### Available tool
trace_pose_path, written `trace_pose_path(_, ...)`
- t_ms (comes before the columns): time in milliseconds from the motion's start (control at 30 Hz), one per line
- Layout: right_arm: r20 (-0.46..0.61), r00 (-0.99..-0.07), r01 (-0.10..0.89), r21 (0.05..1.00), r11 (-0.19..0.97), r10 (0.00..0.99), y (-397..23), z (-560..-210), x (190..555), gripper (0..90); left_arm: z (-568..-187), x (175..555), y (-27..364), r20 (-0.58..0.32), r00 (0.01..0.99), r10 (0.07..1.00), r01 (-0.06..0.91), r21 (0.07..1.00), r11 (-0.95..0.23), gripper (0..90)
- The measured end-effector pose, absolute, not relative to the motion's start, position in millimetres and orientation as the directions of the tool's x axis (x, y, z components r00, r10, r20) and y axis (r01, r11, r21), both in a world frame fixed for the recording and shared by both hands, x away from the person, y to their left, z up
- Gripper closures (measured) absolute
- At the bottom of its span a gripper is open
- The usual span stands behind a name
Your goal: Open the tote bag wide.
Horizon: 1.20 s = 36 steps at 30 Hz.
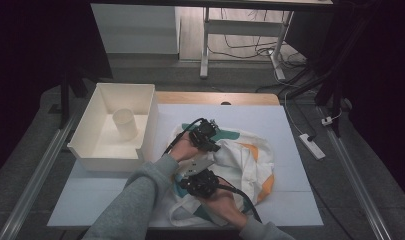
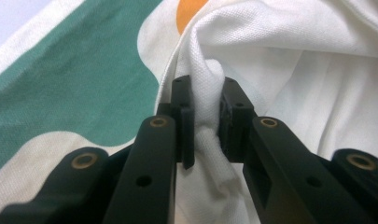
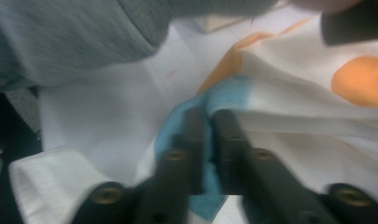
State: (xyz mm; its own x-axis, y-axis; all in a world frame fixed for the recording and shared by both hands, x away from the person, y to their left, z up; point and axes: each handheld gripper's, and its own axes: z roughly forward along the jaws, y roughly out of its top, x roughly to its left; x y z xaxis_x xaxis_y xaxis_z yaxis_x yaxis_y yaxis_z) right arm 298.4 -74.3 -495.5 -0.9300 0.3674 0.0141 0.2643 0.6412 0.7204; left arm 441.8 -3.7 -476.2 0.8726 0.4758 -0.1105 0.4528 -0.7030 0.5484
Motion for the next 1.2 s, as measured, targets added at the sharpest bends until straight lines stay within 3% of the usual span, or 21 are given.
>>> trace_pose_path(133,0.012,-0.926,0.262,0.742,0.617,0.378,-92,-480,295,64.4,-476,441,-2,-0.113,0.872,0.475,0.452,0.555,-0.698,77.7)
trace_pose_path(300,-0.016,-0.901,0.274,0.755,0.595,0.434,-129,-458,290,56.5,-476,439,0,-0.119,0.871,0.476,0.454,0.565,-0.689,77.7)
trace_pose_path(667,-0.096,-0.669,0.449,0.738,0.504,0.737,-234,-444,297,39.3,-478,437,1,-0.121,0.868,0.482,0.457,0.577,-0.677,77.7)
trace_pose_path(1033,-0.08,-0.655,0.54,0.646,0.539,0.751,-237,-470,310,35.9,-479,436,2,-0.121,0.866,0.486,0.457,0.587,-0.668,77.7)
trace_pose_path(1133,-0.083,-0.64,0.523,0.681,0.512,0.764,-237,-463,306,34.6,-479,436,2,-0.119,0.866,0.486,0.455,0.591,-0.667,77.7)
trace_pose_path(1200,-0.116,-0.631,0.502,0.692,0.518,0.767,-231,-456,302,29.2,-479,436,2,-0.123,0.864,0.487,0.459,0.59,-0.664,77.7)
